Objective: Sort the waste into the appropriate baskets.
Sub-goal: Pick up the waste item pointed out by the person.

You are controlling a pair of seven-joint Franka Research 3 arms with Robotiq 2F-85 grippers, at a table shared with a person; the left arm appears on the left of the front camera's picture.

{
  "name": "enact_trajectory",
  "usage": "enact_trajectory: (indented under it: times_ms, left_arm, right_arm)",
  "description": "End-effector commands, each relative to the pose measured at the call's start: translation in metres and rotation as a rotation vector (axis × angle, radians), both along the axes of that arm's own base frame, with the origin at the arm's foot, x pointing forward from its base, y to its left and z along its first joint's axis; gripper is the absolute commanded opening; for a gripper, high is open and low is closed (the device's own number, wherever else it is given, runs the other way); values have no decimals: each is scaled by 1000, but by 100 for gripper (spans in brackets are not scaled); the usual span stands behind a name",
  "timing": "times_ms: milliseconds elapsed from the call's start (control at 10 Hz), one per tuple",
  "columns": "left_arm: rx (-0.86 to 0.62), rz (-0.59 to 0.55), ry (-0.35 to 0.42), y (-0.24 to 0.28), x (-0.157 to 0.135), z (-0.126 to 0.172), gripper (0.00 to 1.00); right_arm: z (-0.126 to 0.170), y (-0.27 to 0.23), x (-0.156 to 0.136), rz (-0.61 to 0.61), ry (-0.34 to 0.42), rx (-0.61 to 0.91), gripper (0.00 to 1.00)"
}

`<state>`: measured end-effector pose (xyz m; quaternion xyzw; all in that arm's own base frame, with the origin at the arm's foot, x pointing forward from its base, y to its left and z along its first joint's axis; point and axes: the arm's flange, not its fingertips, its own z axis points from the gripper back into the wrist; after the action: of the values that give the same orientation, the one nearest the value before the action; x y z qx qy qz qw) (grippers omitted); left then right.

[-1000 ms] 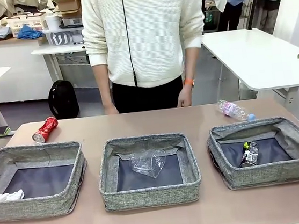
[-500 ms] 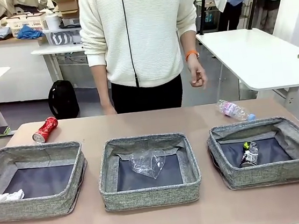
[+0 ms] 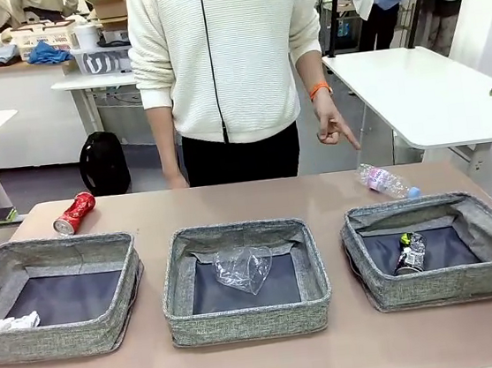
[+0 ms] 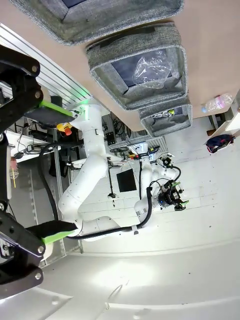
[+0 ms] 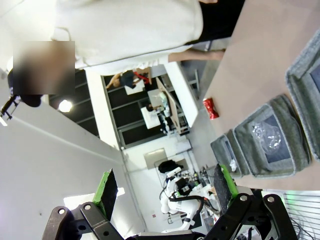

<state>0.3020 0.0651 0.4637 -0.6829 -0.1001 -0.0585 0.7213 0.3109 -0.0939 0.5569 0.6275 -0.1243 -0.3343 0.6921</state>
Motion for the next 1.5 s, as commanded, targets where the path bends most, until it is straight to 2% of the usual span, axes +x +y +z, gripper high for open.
enact_trajectory:
  times_ms: [0, 100, 200, 300, 400, 500, 600, 700, 800, 900, 1000, 1100, 1200, 1300, 1400]
  left_arm:
    - [-1, 10, -18, -1, 0, 2, 100]
    - [-1, 10, -18, -1, 0, 2, 100]
    - [-1, 10, -18, -1, 0, 2, 100]
    - [-1, 10, -18, -1, 0, 2, 100]
    - [-1, 10, -18, -1, 0, 2, 100]
    - [-1, 10, -18, -1, 0, 2, 100]
    - [-1, 10, -18, -1, 0, 2, 100]
    - [-1, 10, -18, -1, 0, 2, 100]
    - [-1, 10, -18, -1, 0, 2, 100]
    - [-1, 10, -18, -1, 0, 2, 100]
    - [-1, 10, -18, -1, 0, 2, 100]
    - [-1, 10, -18, -1, 0, 2, 100]
    - [-1, 10, -18, -1, 0, 2, 100]
    - [-1, 10, -18, -1, 0, 2, 100]
    - [-1, 10, -18, -1, 0, 2, 100]
  right_arm:
    - [1, 1, 3, 3, -33, 8, 100]
    - [1, 1, 3, 3, -33, 8, 100]
    - [0, 0, 0, 0, 0, 0, 100]
    - [-3, -1, 23, -83, -31, -266, 100]
    - [-6, 7, 49, 116, -149, -491, 100]
    - [-6, 14, 80, 241, -201, -665, 100]
    - [-10, 20, 109, 372, -203, -811, 100]
    - [-22, 24, 139, 394, -188, -1049, 100]
    - [-33, 28, 156, 422, -250, -1235, 100]
    - [-43, 38, 164, 406, -383, -1329, 100]
    - [-52, 49, 164, 347, -546, -1386, 100]
    - [-63, 54, 162, 304, -565, -1380, 100]
    - [-44, 48, 174, 451, -248, -1123, 100]
    - [-44, 48, 174, 451, -248, -1123, 100]
    - [-50, 56, 177, 446, -368, -1252, 100]
